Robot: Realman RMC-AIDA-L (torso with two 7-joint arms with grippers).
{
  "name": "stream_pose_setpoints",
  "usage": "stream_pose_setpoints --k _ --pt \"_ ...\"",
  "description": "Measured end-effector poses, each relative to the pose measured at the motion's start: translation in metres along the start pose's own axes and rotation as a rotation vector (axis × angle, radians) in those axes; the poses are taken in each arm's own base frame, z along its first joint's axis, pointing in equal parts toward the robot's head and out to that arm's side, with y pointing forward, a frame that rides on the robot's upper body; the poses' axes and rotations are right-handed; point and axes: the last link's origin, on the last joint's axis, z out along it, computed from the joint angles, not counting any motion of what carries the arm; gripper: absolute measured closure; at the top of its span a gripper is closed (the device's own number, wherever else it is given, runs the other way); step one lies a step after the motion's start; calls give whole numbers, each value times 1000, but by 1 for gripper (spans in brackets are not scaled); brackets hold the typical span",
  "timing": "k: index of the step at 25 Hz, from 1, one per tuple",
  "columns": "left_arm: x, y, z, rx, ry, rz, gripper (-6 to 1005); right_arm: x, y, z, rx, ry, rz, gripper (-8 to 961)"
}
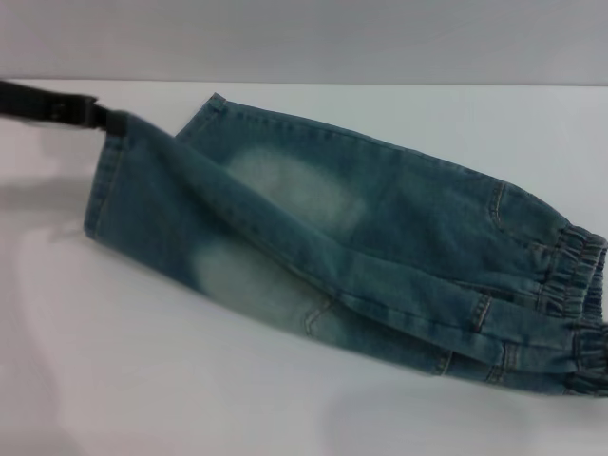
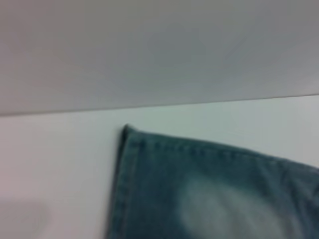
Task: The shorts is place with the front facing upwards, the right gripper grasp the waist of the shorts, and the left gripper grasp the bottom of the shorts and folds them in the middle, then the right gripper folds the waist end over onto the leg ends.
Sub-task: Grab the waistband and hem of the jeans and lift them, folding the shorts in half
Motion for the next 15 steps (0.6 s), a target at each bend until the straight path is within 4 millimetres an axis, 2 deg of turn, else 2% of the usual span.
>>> stream_pose_setpoints --k 8,15 --pt "28 24 18 -17 37 76 983 1 -6 3 73 -144 -9 955" --pt "42 22 22 31 101 86 983 6 -13 1 186 -300 16 955"
